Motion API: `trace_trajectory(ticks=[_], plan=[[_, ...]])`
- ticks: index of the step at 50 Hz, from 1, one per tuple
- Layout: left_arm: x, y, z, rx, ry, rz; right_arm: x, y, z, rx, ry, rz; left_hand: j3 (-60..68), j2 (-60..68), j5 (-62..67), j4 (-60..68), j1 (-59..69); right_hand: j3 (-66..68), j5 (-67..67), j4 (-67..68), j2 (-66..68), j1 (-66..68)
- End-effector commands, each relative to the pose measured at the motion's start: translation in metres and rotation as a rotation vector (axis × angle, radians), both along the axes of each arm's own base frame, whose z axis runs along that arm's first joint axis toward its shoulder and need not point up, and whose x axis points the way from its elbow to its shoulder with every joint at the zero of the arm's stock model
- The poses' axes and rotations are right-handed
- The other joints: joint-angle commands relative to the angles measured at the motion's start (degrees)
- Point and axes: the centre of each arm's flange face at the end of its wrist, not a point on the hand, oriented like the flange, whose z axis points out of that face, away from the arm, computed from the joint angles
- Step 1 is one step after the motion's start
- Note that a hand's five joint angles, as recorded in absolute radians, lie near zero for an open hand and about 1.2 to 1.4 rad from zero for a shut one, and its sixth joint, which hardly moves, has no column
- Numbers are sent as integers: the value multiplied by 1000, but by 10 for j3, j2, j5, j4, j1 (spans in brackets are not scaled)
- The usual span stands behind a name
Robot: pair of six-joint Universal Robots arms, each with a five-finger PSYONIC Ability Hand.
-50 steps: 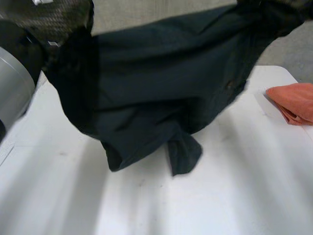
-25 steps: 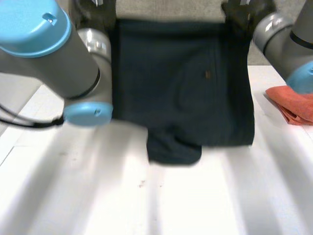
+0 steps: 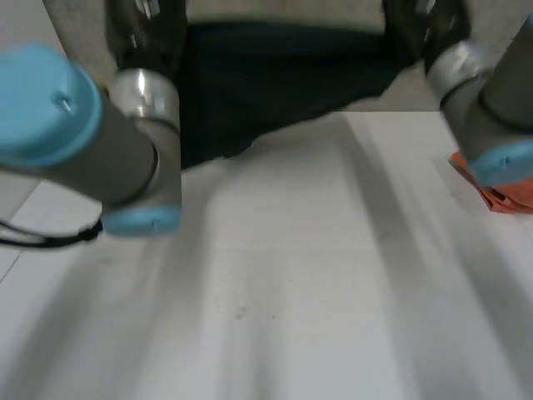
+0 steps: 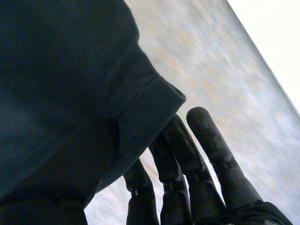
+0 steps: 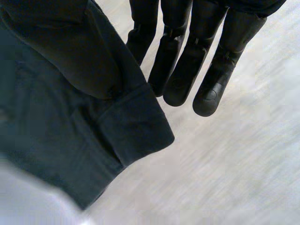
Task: Fold the laundry.
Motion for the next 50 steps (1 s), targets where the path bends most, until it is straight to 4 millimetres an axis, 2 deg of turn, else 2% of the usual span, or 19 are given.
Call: trace_trajectory(ticks=[1, 4, 8, 11, 15, 19, 22, 23, 24, 28, 31, 35, 38, 42, 43, 44, 46, 48, 50], plan=[[7, 24, -108, 270, -173, -56, -10, 28, -120, 367, 281, 8, 115, 114, 144, 113, 139, 113, 142, 120, 126, 239], [8, 40, -138, 346, -244, -80, -18, 41, -142, 453, 335, 20, 115, 114, 144, 113, 139, 113, 142, 120, 126, 239], [14, 61, -149, 408, -312, -92, -24, 60, -150, 508, 371, 40, 115, 114, 144, 113, 139, 113, 142, 120, 126, 239], [26, 74, -145, 442, -361, -80, -29, 74, -142, 518, 398, 49, 115, 114, 144, 113, 139, 113, 142, 120, 126, 239], [46, 99, -142, 512, -473, -73, -43, 118, -139, 599, 571, 111, 115, 114, 144, 113, 139, 113, 142, 120, 126, 239], [63, 124, -139, 576, -556, -78, -52, 147, -143, 677, 673, 178, 115, 114, 144, 113, 139, 113, 142, 120, 126, 239], [78, 146, -140, 646, -636, -87, -58, 162, -139, 699, 716, 191, 115, 114, 144, 113, 139, 113, 142, 120, 126, 239], [81, 153, -141, 667, -667, -91, -62, 172, -135, 724, 737, 202, 115, 114, 144, 113, 139, 113, 142, 120, 126, 239], [88, 165, -141, 704, -723, -100, -63, 177, -132, 731, 750, 208, 115, 114, 144, 113, 139, 113, 142, 120, 126, 239], [99, 195, -135, 748, -808, -157, -71, 200, -119, 751, 817, 253, 115, 114, 144, 113, 139, 113, 142, 120, 126, 239], [98, 207, -130, 721, -815, -189, -73, 206, -112, 731, 835, 267, 115, 114, 144, 113, 139, 113, 142, 120, 126, 239], [86, 196, -125, 648, -744, -187, -72, 208, -115, 723, 828, 267, 25, 23, 54, 23, 49, 113, 142, 120, 126, 239], [76, 184, -119, 588, -679, -172, -72, 208, -119, 713, 825, 264, -218, -220, -189, -221, -194, 113, 142, 120, 126, 239], [76, 160, -118, 545, -618, -122, -70, 206, -124, 683, 800, 263, -221, -222, -192, -223, -197, 113, 142, 120, 126, 239], [76, 157, -118, 542, -615, -117, -70, 205, -125, 686, 783, 262, -314, -316, -285, -316, -290, 113, 142, 120, 126, 239], [76, 155, -118, 542, -617, -117, -69, 205, -125, 686, 775, 263, -328, -330, -300, -331, -304, 113, 142, 120, 126, 239], [74, 152, -118, 536, -612, -126, -69, 205, -124, 688, 756, 260, -256, -258, -228, -259, -232, 113, 142, 120, 126, 239], [72, 145, -119, 541, -603, -136, -67, 203, -122, 689, 724, 261, -80, -82, -51, -83, -56, 113, 142, 120, 126, 239], [69, 143, -121, 545, -604, -154, -65, 202, -121, 684, 700, 263, -21, -23, 8, -23, 3, 113, 142, 120, 126, 239]])
